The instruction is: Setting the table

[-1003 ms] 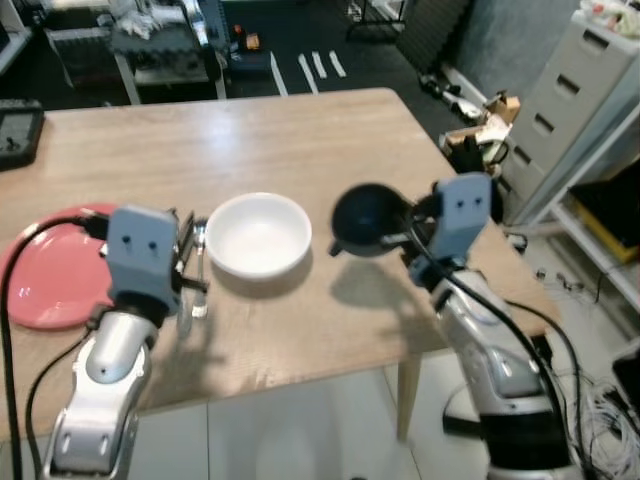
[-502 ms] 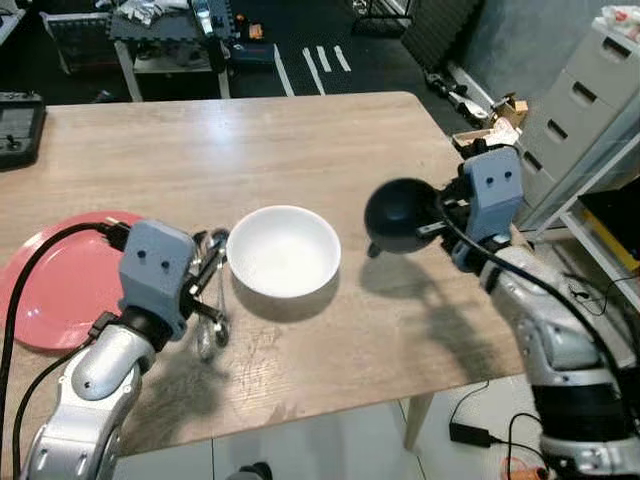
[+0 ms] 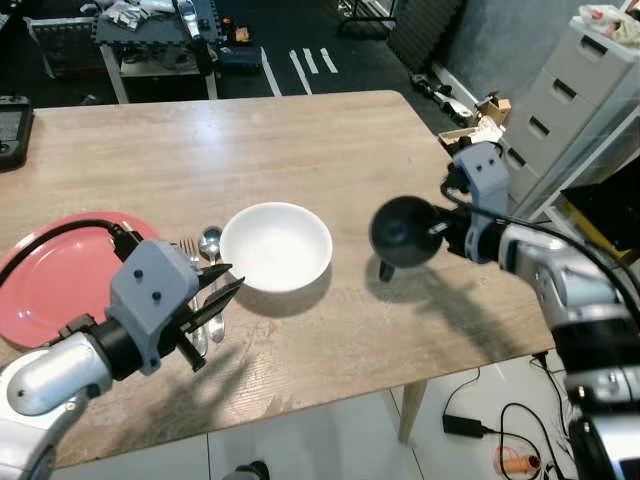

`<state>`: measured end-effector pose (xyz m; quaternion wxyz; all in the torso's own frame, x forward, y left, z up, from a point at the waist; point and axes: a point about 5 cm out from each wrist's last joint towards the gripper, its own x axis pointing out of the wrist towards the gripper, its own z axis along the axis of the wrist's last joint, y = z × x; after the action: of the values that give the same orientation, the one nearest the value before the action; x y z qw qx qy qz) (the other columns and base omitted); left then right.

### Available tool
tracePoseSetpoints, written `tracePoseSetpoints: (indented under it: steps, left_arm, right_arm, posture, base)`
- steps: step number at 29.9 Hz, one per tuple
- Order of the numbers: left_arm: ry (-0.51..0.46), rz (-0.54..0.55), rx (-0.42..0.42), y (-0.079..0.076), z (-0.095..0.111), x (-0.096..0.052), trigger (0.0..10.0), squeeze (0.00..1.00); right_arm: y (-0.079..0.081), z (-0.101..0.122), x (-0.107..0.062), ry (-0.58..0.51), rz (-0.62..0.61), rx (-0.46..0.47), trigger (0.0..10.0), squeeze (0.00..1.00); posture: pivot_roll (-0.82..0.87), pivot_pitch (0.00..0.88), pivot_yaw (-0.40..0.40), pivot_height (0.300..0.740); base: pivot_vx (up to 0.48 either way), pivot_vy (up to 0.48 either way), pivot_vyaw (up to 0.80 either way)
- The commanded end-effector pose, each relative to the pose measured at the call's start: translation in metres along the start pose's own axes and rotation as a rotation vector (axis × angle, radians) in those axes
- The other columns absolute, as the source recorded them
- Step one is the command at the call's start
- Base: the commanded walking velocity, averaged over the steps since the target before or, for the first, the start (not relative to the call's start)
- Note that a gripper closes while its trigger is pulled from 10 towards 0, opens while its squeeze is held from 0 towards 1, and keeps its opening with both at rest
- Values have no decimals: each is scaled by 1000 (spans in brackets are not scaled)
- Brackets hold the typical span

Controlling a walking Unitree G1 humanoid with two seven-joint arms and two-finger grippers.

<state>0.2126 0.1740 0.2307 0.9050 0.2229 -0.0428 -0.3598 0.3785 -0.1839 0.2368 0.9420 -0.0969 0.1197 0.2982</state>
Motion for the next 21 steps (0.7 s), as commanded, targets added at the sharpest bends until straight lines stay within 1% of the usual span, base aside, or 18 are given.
tracePoseSetpoints:
  steps: [1, 2, 4, 6, 7, 9, 10, 16, 18, 19, 20, 21]
  left_arm:
    - [-3, -86, -13, -8, 5, -3, 10000, 0]
    - [3, -134, -12, -11, 7, -5, 10000, 0]
    - [3, -134, -12, -11, 7, -5, 10000, 0]
    - [11, -162, -4, -14, 6, -6, 10000, 0]
    - [11, -162, -4, -14, 6, -6, 10000, 0]
    - [18, -173, 0, -14, 5, -5, 10000, 0]
    - [20, -173, -1, -15, 4, -5, 10000, 0]
    - [22, -182, -21, -16, 5, -5, 10000, 0]
    - [22, -182, -21, -16, 5, -5, 10000, 0]
    - [22, -182, -21, -16, 5, -5, 10000, 0]
    - [22, -182, -21, -16, 5, -5, 10000, 0]
    - [22, -181, -21, -16, 4, -5, 10000, 0]
  right_arm:
    - [0, -9, 4, 54, 33, 8, 10000, 0]
    - [0, -10, 7, 83, 53, -4, 10000, 0]
    - [0, -10, 7, 83, 53, -4, 10000, 0]
    - [0, -13, 9, 139, 80, -25, 10000, 0]
    - [0, -13, 9, 139, 80, -25, 10000, 0]
    - [-1, -14, 9, 198, 117, -103, 10000, 0]
    - [-2, -13, 9, 210, 128, -123, 10000, 0]
    - [-8, -3, 9, 226, 143, -195, 10000, 0]
    - [-8, -3, 9, 231, 157, -198, 10000, 0]
    - [-7, -3, 10, 234, 165, -203, 10000, 145]
    - [-7, -3, 10, 234, 165, -203, 10000, 145]
    - [-6, -3, 10, 239, 184, -213, 10000, 443]
  posture:
    - [67, 77, -20, 740]
    - [66, 75, -18, 740]
    - [66, 75, -18, 740]
    - [68, 71, -18, 740]
    - [68, 71, -18, 740]
    - [64, 69, -18, 740]
    - [64, 69, -18, 740]
    - [63, 64, -19, 740]
    - [63, 64, -19, 740]
    - [64, 61, -19, 740]
    - [64, 61, -19, 740]
    - [64, 59, -21, 740]
  base:
    - [0, 0, 0]
    - [0, 0, 0]
    - [0, 0, 0]
    - [0, 0, 0]
    - [0, 0, 0]
    - [0, 0, 0]
    - [0, 0, 0]
    - [0, 0, 0]
    - [0, 0, 0]
    - [0, 0, 0]
    - [0, 0, 0]
    - [0, 0, 0]
